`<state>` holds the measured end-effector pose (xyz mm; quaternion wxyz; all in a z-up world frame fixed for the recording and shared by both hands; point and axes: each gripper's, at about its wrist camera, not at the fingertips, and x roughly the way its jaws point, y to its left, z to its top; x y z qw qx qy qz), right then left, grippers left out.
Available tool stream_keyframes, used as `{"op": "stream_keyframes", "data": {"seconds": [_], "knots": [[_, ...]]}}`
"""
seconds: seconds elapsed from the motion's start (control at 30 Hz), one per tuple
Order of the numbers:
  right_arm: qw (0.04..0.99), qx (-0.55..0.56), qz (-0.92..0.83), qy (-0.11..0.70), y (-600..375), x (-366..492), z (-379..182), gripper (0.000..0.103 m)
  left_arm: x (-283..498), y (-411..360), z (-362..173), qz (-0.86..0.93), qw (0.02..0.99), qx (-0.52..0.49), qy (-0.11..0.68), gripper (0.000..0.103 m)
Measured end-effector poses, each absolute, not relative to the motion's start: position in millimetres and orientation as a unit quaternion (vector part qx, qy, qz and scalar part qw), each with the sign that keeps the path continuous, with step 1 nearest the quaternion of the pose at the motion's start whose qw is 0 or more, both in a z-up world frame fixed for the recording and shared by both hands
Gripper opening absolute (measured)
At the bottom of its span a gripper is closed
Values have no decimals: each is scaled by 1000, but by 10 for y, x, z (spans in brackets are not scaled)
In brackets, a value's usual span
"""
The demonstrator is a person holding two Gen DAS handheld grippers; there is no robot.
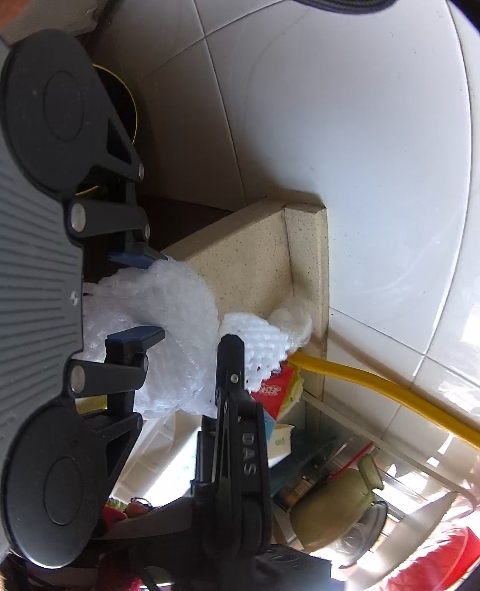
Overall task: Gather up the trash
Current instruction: 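Grasp the second foam net with the right gripper while the left holds its net, then carry both foam nets down toward the black trash bin with both grippers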
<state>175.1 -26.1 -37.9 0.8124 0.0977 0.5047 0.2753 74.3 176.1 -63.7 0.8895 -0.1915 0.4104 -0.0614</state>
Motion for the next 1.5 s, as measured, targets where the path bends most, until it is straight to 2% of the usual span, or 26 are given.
{"op": "stream_keyframes", "data": {"seconds": [0.17, 0.33, 0.63, 1.13, 1.5], "knots": [[803, 173, 290, 491, -495, 1690, -271, 30, 654, 1773, -502, -57, 896, -195, 394, 31], [805, 223, 298, 463, -715, 1609, -133, 22, 471, 1842, -373, -50, 899, -213, 379, 30], [791, 286, 320, 436, -954, 1371, -69, 22, 310, 1712, -90, -42, 911, -211, 351, 30], [735, 434, 353, 384, -1694, 923, -34, 21, -111, 1488, 54, -60, 912, -220, 341, 30], [697, 418, 428, 395, -1151, 923, 107, 21, -456, 2006, 198, -3, 921, -244, 305, 30]]}}
